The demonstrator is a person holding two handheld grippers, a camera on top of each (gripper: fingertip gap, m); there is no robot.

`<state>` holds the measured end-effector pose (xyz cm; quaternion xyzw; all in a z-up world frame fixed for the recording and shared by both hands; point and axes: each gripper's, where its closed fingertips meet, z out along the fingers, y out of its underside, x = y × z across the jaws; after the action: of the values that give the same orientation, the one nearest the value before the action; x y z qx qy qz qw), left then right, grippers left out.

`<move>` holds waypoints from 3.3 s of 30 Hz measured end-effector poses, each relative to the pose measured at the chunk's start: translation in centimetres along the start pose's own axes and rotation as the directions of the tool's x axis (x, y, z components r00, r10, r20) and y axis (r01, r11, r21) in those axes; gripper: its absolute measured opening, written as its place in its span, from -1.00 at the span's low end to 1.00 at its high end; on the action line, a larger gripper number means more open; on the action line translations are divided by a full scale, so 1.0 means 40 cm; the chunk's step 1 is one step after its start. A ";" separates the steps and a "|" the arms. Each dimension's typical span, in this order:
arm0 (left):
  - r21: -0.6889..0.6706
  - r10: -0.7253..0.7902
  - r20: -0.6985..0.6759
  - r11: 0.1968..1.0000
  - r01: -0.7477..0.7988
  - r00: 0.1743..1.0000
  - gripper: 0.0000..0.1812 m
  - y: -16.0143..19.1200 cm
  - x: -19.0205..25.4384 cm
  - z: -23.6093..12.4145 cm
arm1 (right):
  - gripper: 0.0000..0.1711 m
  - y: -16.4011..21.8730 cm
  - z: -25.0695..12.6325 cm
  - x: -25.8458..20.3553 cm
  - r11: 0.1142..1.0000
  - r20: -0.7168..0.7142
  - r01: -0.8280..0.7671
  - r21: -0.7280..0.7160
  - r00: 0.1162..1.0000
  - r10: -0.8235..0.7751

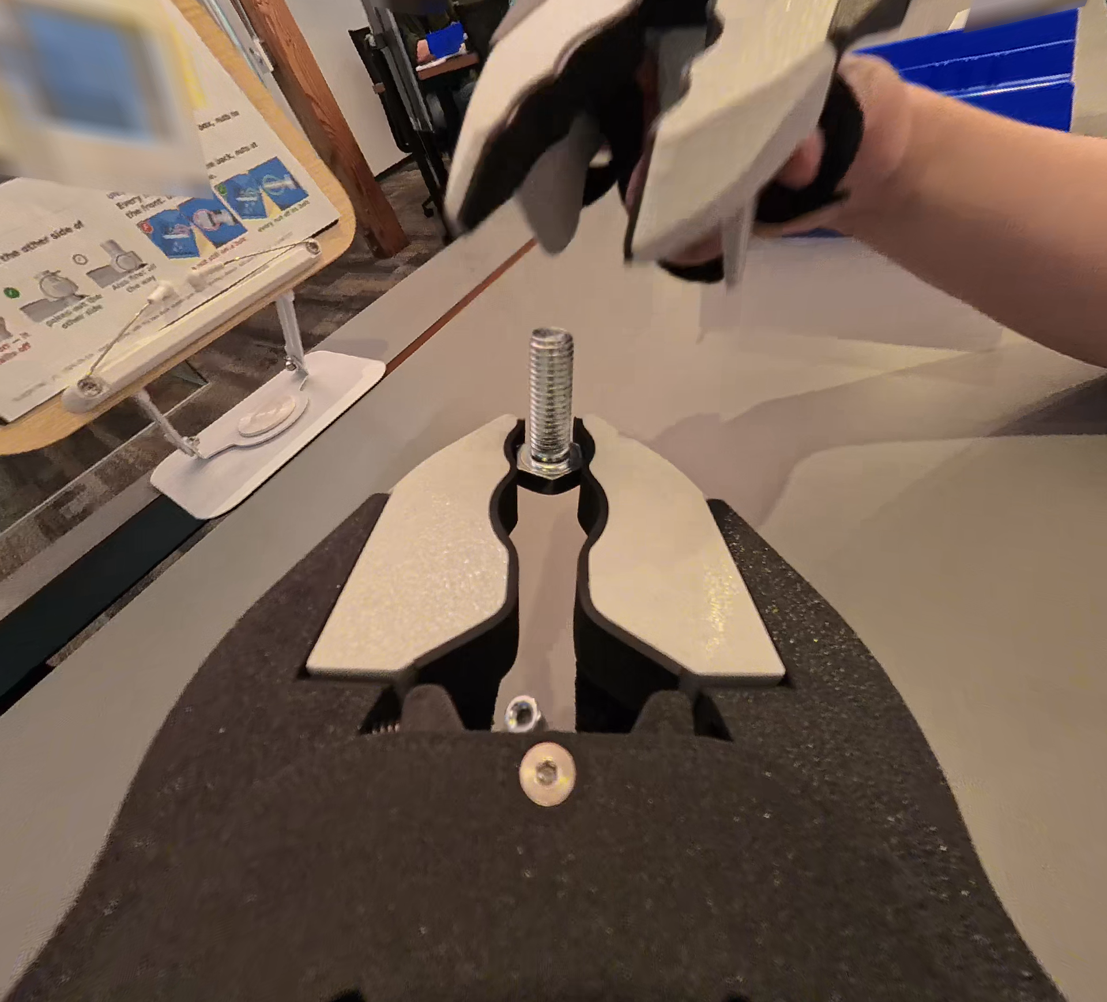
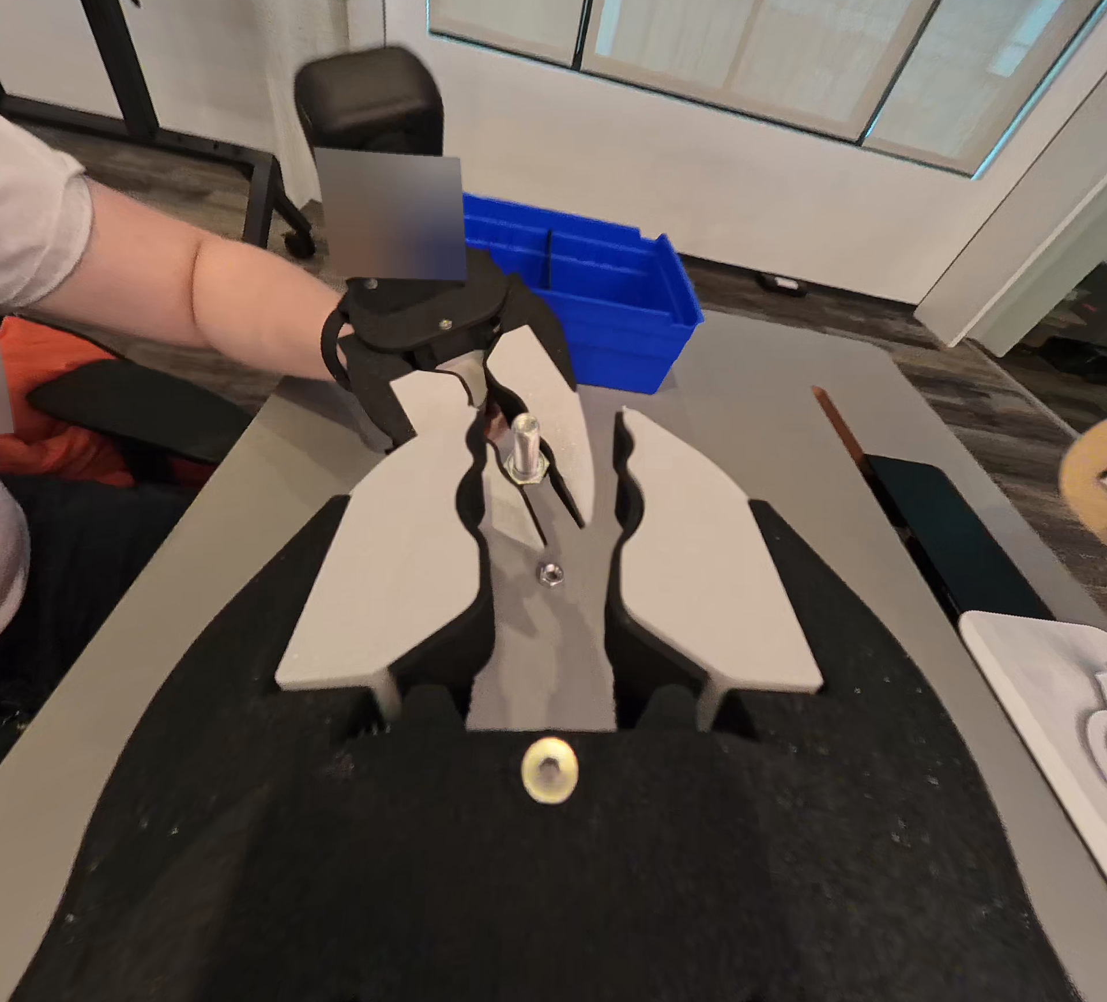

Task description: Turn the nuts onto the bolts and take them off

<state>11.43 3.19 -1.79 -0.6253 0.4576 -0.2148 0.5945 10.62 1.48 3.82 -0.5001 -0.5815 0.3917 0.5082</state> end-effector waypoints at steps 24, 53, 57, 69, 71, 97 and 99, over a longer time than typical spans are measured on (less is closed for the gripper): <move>-0.142 -0.058 0.165 0.987 0.081 0.985 -0.84 0.063 -0.088 -0.285 | -0.79 0.472 0.253 -0.009 0.832 0.253 0.057 -0.552 0.962 0.102; -0.202 -0.137 -0.447 0.978 0.050 0.884 -0.84 -0.125 0.075 0.167 | -0.80 -0.039 -0.239 0.065 0.970 -0.077 -0.135 -0.202 0.990 0.122; -0.227 -0.142 -0.470 0.973 0.036 0.871 -0.84 -0.114 0.097 0.147 | -0.80 -0.015 -0.222 0.047 0.960 -0.047 -0.101 -0.262 0.995 0.092; -0.203 -0.129 -0.514 0.979 0.026 0.848 -0.84 -0.133 0.124 0.123 | -0.80 -0.021 -0.182 0.004 0.964 0.060 -0.057 -0.259 0.995 0.075; -0.192 -0.114 -0.520 0.981 0.014 0.847 -0.84 -0.138 0.128 0.119 | -0.80 -0.026 -0.181 -0.002 0.967 0.073 -0.049 -0.251 0.995 0.069; -0.152 -0.074 -0.487 0.988 -0.002 0.870 -0.84 -0.150 0.107 0.109 | -0.80 -0.048 -0.160 0.002 0.977 0.034 -0.027 -0.213 0.999 0.035; -0.158 -0.091 -0.452 0.987 0.020 0.887 -0.84 -0.152 0.090 0.113 | -0.80 -0.052 -0.155 0.017 0.976 -0.009 -0.057 -0.209 0.998 0.056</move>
<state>18.77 1.92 2.04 -0.6125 0.5815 -0.3382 0.4151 16.35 1.43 7.05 -0.5679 -0.6041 0.3418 0.4424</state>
